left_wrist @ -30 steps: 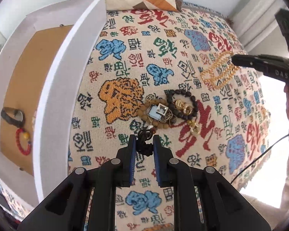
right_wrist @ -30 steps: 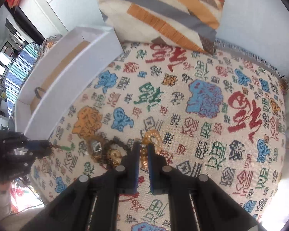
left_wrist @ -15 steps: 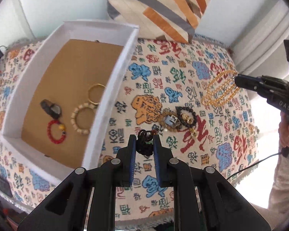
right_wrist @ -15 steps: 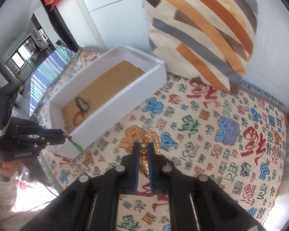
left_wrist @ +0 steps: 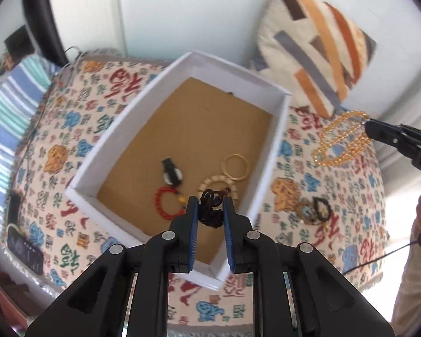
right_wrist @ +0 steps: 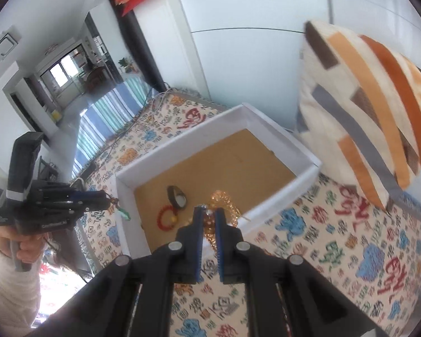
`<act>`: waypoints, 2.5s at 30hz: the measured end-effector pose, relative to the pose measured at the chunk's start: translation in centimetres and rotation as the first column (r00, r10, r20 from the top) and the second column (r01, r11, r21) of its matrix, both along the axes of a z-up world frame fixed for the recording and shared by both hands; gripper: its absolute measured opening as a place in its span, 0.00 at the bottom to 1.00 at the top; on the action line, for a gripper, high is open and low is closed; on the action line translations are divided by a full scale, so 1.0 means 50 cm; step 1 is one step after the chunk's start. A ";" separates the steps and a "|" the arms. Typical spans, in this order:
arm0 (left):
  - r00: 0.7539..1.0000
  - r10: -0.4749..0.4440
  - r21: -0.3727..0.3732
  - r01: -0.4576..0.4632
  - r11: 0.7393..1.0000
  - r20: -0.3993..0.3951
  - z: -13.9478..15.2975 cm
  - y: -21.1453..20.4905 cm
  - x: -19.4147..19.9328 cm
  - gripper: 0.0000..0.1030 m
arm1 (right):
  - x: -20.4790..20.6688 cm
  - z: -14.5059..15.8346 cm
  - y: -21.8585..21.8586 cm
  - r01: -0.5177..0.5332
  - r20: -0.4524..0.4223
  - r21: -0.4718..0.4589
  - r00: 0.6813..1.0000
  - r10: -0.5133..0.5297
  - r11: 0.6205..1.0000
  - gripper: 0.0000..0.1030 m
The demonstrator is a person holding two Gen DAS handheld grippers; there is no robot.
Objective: Organize jewelry
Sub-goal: 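Carry pendant and gold necklace into the white box and open both tools, then withdraw both tools from the box back toward the jewelry pile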
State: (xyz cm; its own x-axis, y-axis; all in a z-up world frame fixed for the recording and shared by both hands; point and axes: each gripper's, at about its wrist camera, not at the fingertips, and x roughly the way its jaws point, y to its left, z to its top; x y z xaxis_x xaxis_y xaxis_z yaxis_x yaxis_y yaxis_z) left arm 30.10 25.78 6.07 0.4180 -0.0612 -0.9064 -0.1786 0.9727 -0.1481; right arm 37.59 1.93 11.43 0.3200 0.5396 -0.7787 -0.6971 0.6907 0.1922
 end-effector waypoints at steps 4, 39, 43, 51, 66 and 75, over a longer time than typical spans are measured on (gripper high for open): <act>0.996 0.074 0.022 -0.073 0.997 -0.044 -0.055 0.066 0.028 0.15 | 0.039 -0.038 0.110 -0.042 -0.011 -0.055 0.999 0.041 0.998 0.08; 0.982 -0.182 0.142 0.172 0.975 0.059 -0.194 -0.251 -0.093 0.83 | -0.129 -0.211 -0.100 0.069 0.123 -0.042 0.990 -0.063 0.997 0.55; 0.963 -0.262 0.128 0.254 0.959 0.054 -0.234 -0.351 -0.142 0.84 | -0.196 -0.249 -0.195 0.144 0.117 -0.057 0.984 -0.136 0.988 0.55; 0.958 -0.283 0.037 0.282 0.959 0.041 -0.317 -0.479 -0.205 0.84 | -0.305 -0.341 -0.377 0.293 0.110 -0.138 0.954 -0.279 0.946 0.68; 0.960 -0.259 0.120 0.246 0.962 0.103 -0.384 -0.529 -0.247 0.86 | -0.380 -0.425 -0.619 0.588 0.062 -0.050 0.808 -0.586 0.807 0.83; 0.949 -0.298 0.082 0.290 0.953 0.102 -0.386 -0.538 -0.260 0.86 | -0.379 -0.454 -0.593 0.572 0.062 -0.092 0.820 -0.568 0.815 0.83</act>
State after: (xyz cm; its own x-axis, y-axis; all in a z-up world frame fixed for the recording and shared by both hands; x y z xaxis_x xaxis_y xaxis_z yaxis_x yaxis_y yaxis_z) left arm 17.12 -1.11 -13.25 0.4891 -0.1388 -0.8611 0.1308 0.9878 -0.0849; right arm 18.62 -27.72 -11.24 0.5695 0.1719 -0.8038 -0.1766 0.9806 0.0846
